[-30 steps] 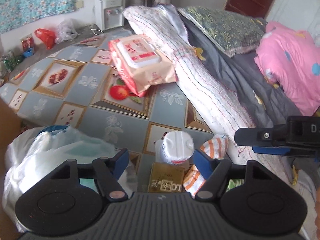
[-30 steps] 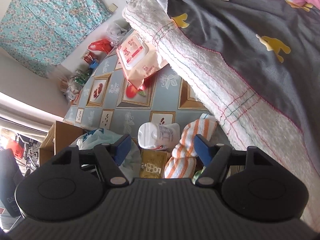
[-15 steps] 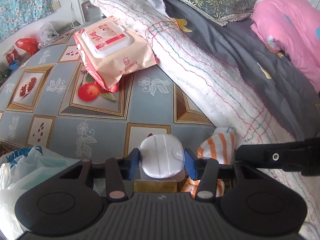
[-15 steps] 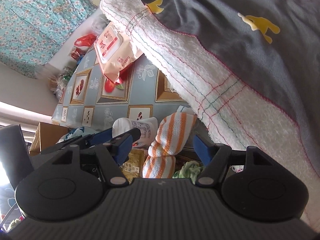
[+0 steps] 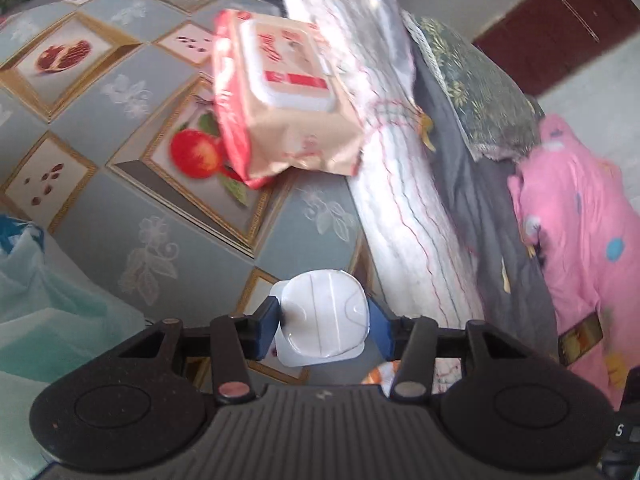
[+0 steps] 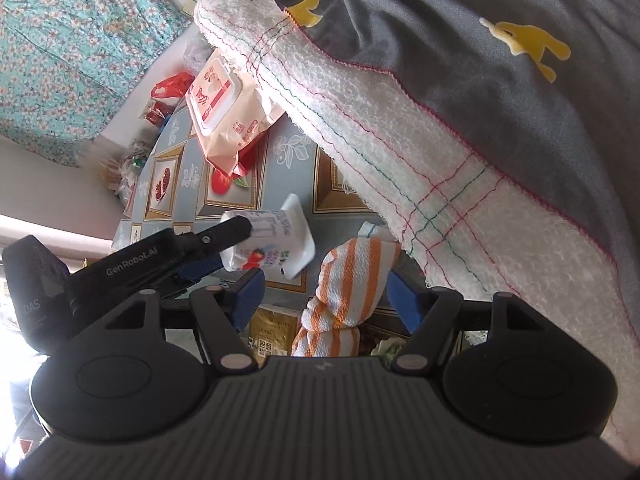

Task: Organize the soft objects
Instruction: 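Close the left tool on the white yogurt cup, then lift the yogurt cup with the left tool toward the right tool, then close the right tool on the yogurt cup while the left tool opens to release it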

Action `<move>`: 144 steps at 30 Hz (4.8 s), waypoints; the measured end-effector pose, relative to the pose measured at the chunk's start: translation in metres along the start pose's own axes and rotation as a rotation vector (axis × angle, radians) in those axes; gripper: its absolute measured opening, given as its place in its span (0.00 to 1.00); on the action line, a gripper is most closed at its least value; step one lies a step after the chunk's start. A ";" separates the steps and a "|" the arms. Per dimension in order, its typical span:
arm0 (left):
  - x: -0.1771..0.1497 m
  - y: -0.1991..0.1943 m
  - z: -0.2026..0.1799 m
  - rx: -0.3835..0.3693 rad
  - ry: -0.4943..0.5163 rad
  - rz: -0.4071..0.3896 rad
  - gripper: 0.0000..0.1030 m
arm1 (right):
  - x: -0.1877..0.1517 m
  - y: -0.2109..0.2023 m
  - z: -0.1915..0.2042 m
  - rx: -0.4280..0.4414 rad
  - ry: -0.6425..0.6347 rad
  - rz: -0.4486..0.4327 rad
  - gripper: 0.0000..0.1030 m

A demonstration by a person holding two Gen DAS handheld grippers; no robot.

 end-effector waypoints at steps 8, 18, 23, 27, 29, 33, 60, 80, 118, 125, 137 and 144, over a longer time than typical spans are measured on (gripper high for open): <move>0.001 -0.006 0.013 -0.012 -0.058 -0.012 0.48 | 0.014 0.004 0.005 0.032 0.003 -0.020 0.66; -0.006 -0.012 0.028 -0.037 -0.153 -0.028 0.47 | 0.061 0.049 0.030 0.143 0.042 0.048 0.65; -0.006 -0.020 0.026 0.057 -0.126 -0.030 0.47 | 0.074 0.071 0.042 0.146 0.043 0.088 0.64; -0.006 -0.031 0.021 0.203 -0.052 -0.043 0.46 | 0.074 0.070 0.049 0.166 0.040 0.087 0.64; -0.006 -0.036 0.019 0.262 -0.008 -0.053 0.46 | 0.071 0.069 0.048 0.183 0.057 0.094 0.65; -0.005 -0.046 0.010 0.300 0.066 -0.073 0.51 | 0.063 0.068 0.042 0.211 0.093 0.111 0.65; 0.011 -0.005 0.023 0.374 -0.068 0.104 0.63 | 0.057 0.059 0.024 0.197 0.117 0.058 0.65; 0.023 0.015 0.035 -0.181 -0.262 -0.024 0.63 | 0.075 0.055 0.019 0.171 0.129 -0.026 0.65; -0.005 -0.009 -0.020 0.302 0.334 -0.058 0.80 | 0.089 0.093 0.061 0.164 -0.043 0.104 0.56; -0.003 0.003 -0.020 0.370 0.430 -0.035 0.78 | 0.086 0.091 0.071 0.193 -0.134 0.153 0.56; 0.001 0.011 -0.013 0.415 0.454 -0.012 0.65 | 0.095 0.089 0.069 0.236 -0.196 0.146 0.49; 0.001 0.013 -0.006 0.438 0.446 0.001 0.65 | 0.086 0.087 0.081 0.253 -0.254 0.171 0.48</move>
Point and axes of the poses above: each gripper's, at about its wrist camera, not at the fingertips, and y roughly the way its jaws point, z to its left, x to its top, the point moved 7 cm from there along y, roughly the way its jaws point, and after that the axes turned 14 degrees about z, right-handed, at the moved point
